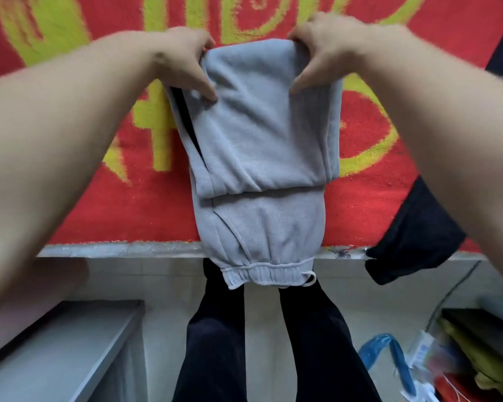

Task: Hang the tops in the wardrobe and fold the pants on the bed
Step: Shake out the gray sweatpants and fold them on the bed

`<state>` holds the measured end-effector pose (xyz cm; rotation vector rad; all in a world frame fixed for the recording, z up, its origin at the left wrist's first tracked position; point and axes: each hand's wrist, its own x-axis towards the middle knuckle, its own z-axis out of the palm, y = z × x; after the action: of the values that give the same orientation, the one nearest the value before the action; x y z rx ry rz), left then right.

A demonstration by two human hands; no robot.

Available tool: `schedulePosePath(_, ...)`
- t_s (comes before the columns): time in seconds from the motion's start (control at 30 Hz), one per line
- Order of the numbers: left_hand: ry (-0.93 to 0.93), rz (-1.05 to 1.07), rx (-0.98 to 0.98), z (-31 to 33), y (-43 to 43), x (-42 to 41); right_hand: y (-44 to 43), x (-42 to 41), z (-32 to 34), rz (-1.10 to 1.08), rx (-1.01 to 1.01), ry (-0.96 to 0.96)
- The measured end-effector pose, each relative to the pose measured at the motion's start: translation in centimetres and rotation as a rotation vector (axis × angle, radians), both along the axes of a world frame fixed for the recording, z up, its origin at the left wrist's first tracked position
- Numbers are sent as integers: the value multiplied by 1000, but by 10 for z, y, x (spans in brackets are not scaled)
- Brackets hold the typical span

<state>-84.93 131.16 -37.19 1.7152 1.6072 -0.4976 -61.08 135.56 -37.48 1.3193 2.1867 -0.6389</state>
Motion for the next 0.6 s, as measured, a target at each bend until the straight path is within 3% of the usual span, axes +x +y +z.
schedulePosePath(0.07, 66, -107, -8, 2, 4, 7, 16, -11, 10, 42, -67, -129)
schedulePosePath(0.17, 74, -100, 42, 15, 11, 9, 26, -10, 25, 31, -44, -160)
schedulePosePath(0.4, 150, -96, 556, 74, 39, 3, 55, 5, 63, -174, 166, 153)
schedulePosePath(0.5, 152, -58, 711, 85, 22, 4, 33, 9, 82, -130, 430, 182)
schedulePosePath(0.6, 108, 16, 828, 78, -44, 11, -42, 25, 89, -119, 686, 295)
